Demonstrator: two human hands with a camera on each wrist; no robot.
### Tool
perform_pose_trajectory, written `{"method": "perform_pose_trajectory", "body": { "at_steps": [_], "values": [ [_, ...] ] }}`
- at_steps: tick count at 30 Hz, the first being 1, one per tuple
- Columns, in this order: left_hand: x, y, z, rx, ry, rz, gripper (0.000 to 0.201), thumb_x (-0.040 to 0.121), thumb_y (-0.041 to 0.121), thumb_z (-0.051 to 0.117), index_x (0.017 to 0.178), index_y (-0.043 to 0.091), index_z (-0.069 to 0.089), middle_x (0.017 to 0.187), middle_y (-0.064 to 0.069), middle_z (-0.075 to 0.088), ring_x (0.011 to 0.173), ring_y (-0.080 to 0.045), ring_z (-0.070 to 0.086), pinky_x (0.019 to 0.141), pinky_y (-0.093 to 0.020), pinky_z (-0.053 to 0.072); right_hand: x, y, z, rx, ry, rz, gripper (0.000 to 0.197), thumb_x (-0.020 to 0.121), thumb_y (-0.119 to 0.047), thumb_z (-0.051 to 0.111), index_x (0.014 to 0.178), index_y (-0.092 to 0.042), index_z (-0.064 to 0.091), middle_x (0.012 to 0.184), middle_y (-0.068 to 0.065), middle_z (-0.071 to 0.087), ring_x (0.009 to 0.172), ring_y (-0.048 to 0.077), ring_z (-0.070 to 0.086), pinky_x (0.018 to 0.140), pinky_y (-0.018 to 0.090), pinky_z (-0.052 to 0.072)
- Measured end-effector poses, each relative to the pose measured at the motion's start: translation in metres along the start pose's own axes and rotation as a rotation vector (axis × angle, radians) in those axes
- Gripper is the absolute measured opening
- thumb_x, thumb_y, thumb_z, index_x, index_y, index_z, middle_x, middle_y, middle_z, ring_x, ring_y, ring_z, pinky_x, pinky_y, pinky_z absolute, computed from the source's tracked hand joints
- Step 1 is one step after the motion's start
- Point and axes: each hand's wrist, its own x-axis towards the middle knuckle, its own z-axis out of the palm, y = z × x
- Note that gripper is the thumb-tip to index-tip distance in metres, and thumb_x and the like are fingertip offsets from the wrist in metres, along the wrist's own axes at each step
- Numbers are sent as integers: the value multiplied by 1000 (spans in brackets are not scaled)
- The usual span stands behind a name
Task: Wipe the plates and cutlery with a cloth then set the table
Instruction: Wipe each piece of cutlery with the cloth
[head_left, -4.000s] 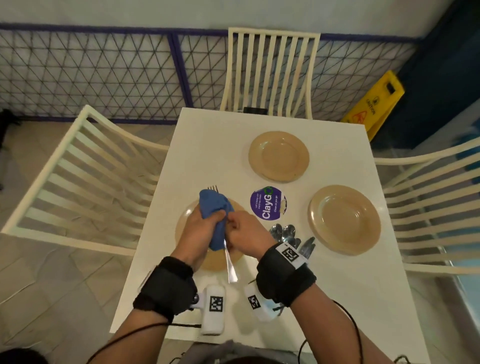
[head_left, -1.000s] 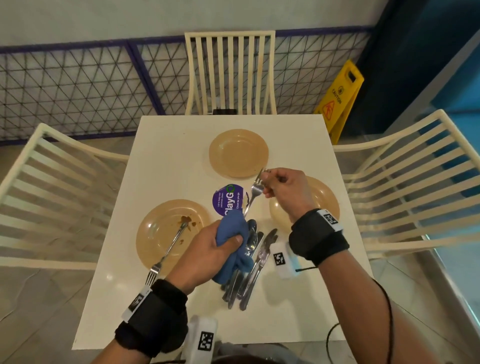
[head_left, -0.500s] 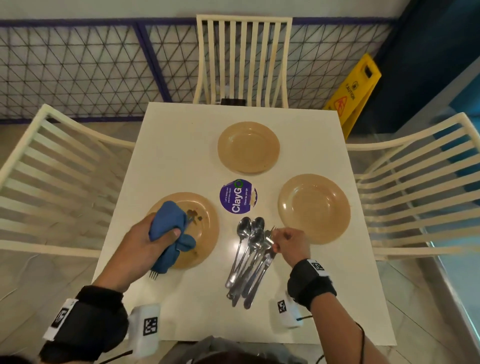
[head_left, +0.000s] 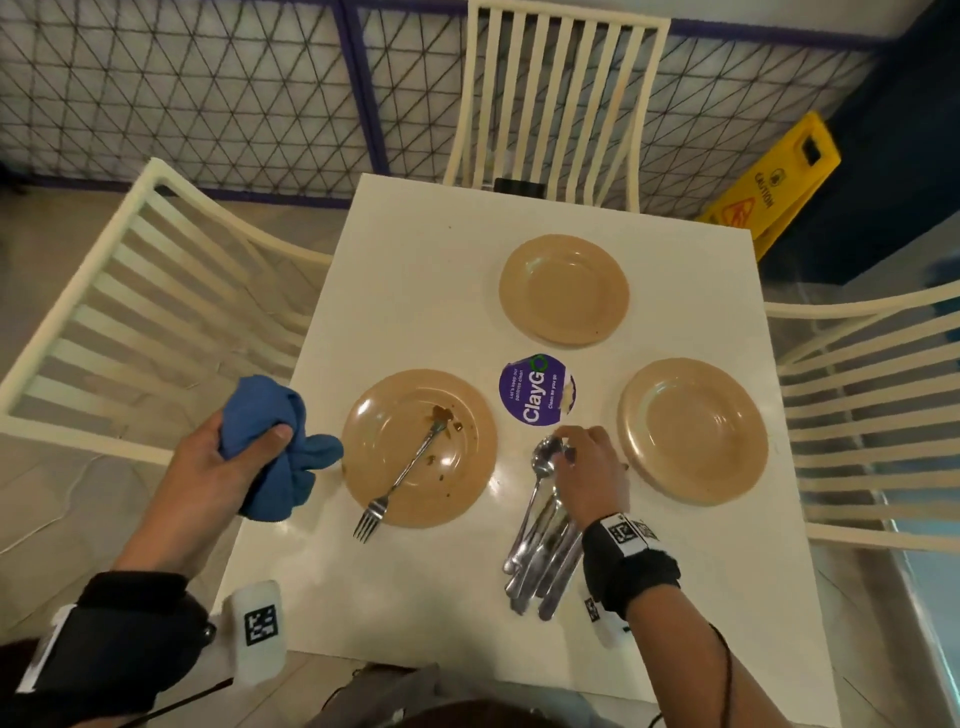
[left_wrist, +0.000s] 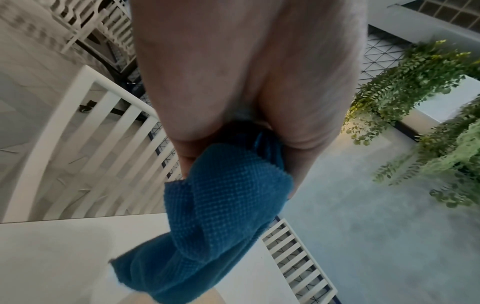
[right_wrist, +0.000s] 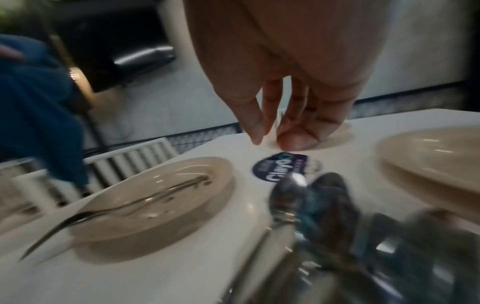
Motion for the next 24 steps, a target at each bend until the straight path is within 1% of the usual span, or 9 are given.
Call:
{"method": "perform_pose_trajectory", "body": {
  "at_steps": [3, 6, 9, 11, 14, 17, 19, 22, 24],
  "values": [
    [1, -12, -7, -23, -10, -13, 27, 94, 17, 67, 121, 17, 63, 107, -5, 71, 98, -22, 67, 83, -36, 51, 2, -49, 32, -133, -123, -285, 28, 95, -19, 58, 121, -22, 64, 125, 0, 55, 104, 21, 62, 85, 35, 54],
    [-1, -26, -16, -35, -13, -27, 25, 94, 17, 67, 119, 17, 65, 108, -5, 72, 99, -21, 69, 87, -40, 54, 6, -90, 72, -297, -269, -489, 31, 95, -16, 54, 125, -23, 63, 136, 1, 50, 119, 23, 53, 90, 41, 54],
    [-4, -38, -28, -66, -16, -39, 18, 95, 17, 67, 112, 24, 67, 102, 0, 74, 95, -11, 71, 83, -31, 54, 13, -109, 107, -532, -376, -631, 31, 95, -22, 56, 125, -26, 62, 138, 4, 48, 131, 29, 43, 99, 46, 48],
    [-6, -44, -35, -76, 0, -53, 15, 95, 16, 67, 106, 26, 67, 97, 1, 75, 87, -5, 71, 75, -23, 55, 17, -113, 122, -630, -414, -713, 32, 93, -25, 59, 125, -25, 62, 133, 4, 50, 127, 32, 45, 96, 46, 49],
    [-9, -50, -45, -86, 15, -72, 11, 96, 12, 65, 106, 15, 67, 92, -5, 73, 78, -4, 70, 65, -16, 56, 20, -116, 130, -723, -411, -815, 28, 92, -23, 61, 120, -22, 64, 123, 4, 54, 115, 30, 50, 89, 44, 52],
    [-11, -54, -50, -123, -22, -101, 14, 98, 14, 63, 111, 13, 66, 98, -10, 72, 81, -8, 71, 67, -19, 58, 21, -117, 129, -782, -382, -888, 23, 92, -20, 61, 114, -20, 67, 117, 4, 60, 111, 31, 53, 88, 47, 52],
    [-11, -56, -52, -135, -36, -105, 15, 98, 16, 63, 112, 18, 66, 101, -8, 73, 89, -12, 72, 70, -23, 58, 22, -114, 126, -801, -349, -920, 21, 88, -20, 66, 108, -22, 70, 110, 2, 64, 103, 30, 56, 83, 46, 53],
    [-5, -57, -52, -156, -15, -92, 19, 97, 17, 64, 116, 20, 66, 103, -3, 74, 94, -14, 72, 73, -23, 56, 23, -109, 120, -757, -286, -918, 24, 77, -19, 77, 100, -25, 73, 94, -3, 69, 91, 28, 62, 72, 42, 56],
    [0, -56, -53, -201, 15, -81, 22, 96, 18, 64, 118, 20, 66, 104, -4, 75, 98, -17, 72, 77, -26, 55, 23, -109, 112, -669, -248, -879, 18, 81, -20, 75, 98, -25, 75, 91, -3, 70, 97, 31, 64, 73, 44, 56]
  ]
}}
